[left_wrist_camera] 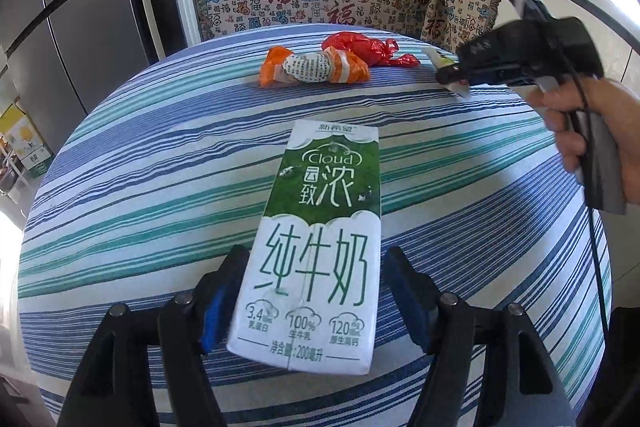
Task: Collect trash
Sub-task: 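Move the right tool to the white-green snack bar packet while the left holds the carton, then close the right tool on the white-green snack bar packet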
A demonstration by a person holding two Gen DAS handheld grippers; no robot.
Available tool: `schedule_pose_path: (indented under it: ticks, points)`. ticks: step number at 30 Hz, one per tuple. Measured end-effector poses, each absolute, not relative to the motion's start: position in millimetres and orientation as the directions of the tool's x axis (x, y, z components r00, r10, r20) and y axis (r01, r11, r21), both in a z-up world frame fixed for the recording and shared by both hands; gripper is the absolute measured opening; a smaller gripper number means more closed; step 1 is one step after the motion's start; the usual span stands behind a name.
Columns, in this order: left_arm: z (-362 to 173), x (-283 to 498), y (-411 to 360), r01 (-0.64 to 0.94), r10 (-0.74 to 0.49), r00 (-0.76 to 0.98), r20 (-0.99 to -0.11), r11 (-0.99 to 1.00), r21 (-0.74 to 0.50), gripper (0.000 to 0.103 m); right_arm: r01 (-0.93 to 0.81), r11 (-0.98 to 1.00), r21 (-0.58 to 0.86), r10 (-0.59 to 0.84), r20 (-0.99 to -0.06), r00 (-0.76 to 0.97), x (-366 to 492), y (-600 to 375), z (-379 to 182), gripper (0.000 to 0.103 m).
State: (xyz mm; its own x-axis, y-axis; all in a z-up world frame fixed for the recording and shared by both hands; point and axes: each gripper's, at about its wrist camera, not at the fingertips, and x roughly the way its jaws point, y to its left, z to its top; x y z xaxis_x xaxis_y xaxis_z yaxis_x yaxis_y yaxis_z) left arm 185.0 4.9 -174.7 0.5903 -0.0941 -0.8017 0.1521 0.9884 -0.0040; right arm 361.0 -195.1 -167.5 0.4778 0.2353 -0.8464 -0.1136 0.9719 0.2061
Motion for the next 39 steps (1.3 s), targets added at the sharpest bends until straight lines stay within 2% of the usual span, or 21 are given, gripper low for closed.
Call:
schedule_pose_path:
  ticks: [5,8,10,12,15,18,25,39]
  points:
    - [-175.3,185.2,4.9,0.153,-0.094,0.591,-0.802,0.988,-0.003,0.072,-0.377,0.918,0.121,0.277,-0.876,0.394,286.2,-196.4,-153.6,0.025]
    - [-175.5,185.3,4.3,0.153,-0.093,0.59,-0.802,0.988,-0.002,0.072,-0.471,0.869,0.151,0.332,-0.883,0.332,232.0,-195.8,-155.1,0.025]
    - [-175.5,185.4,4.2,0.153,-0.093,0.591,-0.802,0.988,-0.002,0.072,-0.483,0.863,0.145,0.335,-0.881,0.334,208.3,-195.5,-159.2,0.032]
    - [-175.4,185.4,4.2,0.153,-0.093,0.59,-0.802,0.988,-0.002,0.072,-0.469,0.875,0.122,0.319,-0.874,0.368,192.0,-193.2,-165.3,0.056]
    - [-175.3,185.6,4.3,0.153,-0.093,0.59,-0.802,0.988,-0.002,0.072,-0.449,0.89,0.081,0.298,-0.848,0.439,182.5,-185.3,-170.7,0.068]
    - [-175.1,185.6,4.3,0.153,-0.093,0.59,-0.802,0.988,-0.003,0.072,-0.401,0.914,0.063,0.267,-0.837,0.477,192.2,-182.5,-171.7,0.073]
    - [-174.9,185.6,4.3,0.153,-0.094,0.59,-0.802,0.988,-0.003,0.072,-0.331,0.944,0.01,0.194,-0.826,0.529,195.6,-170.9,-174.8,0.078]
    - [-174.2,185.8,4.4,0.153,-0.094,0.59,-0.802,0.988,-0.004,0.072,-0.301,0.954,0.002,0.18,-0.806,0.564,189.2,-172.6,-177.4,0.085]
